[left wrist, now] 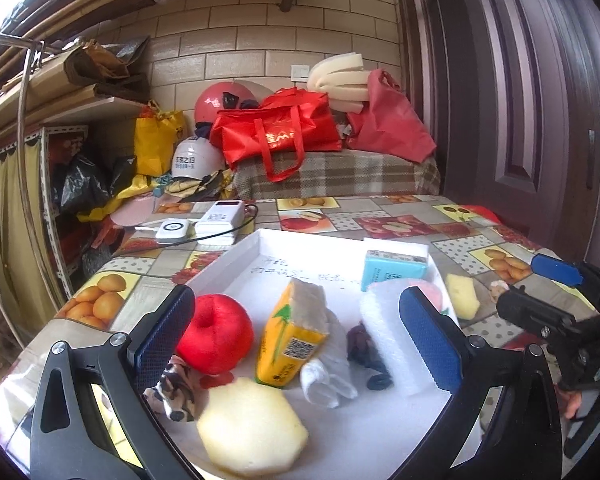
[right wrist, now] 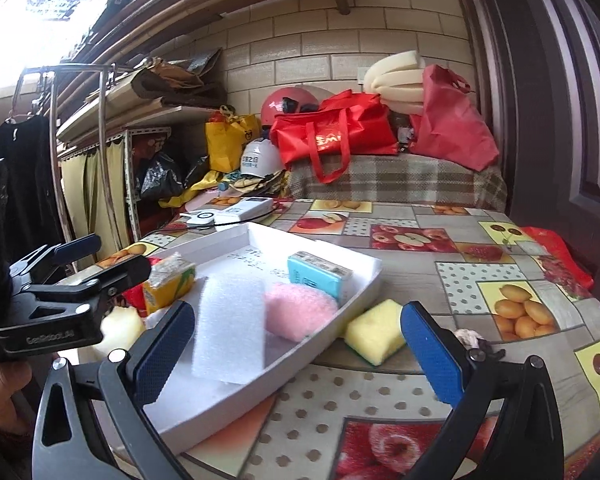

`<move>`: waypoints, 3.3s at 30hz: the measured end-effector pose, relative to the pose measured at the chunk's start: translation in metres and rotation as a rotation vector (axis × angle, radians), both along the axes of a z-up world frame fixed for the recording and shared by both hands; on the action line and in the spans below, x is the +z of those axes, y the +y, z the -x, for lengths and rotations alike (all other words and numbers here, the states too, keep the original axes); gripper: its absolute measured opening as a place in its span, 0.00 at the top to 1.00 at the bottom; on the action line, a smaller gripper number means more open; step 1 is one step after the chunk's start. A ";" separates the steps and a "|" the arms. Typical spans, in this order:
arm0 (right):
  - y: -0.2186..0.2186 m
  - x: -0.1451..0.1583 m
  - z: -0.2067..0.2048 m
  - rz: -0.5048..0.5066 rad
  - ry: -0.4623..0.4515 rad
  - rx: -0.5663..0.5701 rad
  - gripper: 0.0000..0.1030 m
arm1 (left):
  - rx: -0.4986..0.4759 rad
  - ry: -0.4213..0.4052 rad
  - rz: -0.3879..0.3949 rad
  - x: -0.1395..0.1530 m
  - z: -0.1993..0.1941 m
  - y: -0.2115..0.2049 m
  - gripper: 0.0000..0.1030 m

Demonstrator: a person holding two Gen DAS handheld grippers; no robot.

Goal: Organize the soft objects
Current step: 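Move both open grippers from the box toward the sponge and rope ring, then grasp the yellow-green sponge with the right gripper while the left grasps the knotted brown rope ring, then carry the rope ring with the left gripper while the right carries the sponge over the box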

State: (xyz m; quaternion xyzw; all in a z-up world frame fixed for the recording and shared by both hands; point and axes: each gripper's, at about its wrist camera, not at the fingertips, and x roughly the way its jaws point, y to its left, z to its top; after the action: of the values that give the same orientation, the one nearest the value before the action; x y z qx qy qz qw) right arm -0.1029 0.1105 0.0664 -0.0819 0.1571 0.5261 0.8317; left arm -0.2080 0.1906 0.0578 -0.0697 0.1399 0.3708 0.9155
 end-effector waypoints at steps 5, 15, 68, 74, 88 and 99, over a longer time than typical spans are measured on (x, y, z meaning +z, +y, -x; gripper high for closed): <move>-0.027 -0.003 -0.044 0.037 0.078 -0.098 0.00 | -0.063 0.007 0.008 0.000 -0.011 -0.018 0.00; 0.005 -0.022 -0.069 0.308 0.004 0.044 0.00 | -0.105 0.018 0.002 0.001 -0.022 -0.033 0.00; -0.123 -0.034 -0.157 0.410 0.057 -0.136 0.48 | -0.463 0.374 0.224 -0.033 -0.275 -0.086 0.56; -0.128 -0.030 -0.158 0.387 0.039 -0.176 0.48 | -0.476 0.256 0.167 -0.016 -0.232 -0.098 0.56; -0.150 -0.010 -0.145 0.169 0.049 -0.257 0.48 | -0.451 0.128 -0.021 0.000 -0.129 -0.131 0.56; -0.125 0.002 -0.089 0.076 0.015 -0.197 0.48 | -0.387 0.055 0.020 0.003 -0.088 -0.109 0.62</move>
State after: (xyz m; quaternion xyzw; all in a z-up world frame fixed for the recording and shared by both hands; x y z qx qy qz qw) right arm -0.0140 -0.0141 0.0685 -0.0937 0.1903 0.4360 0.8746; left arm -0.1198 0.0815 0.0610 -0.0401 0.1795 0.1881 0.9648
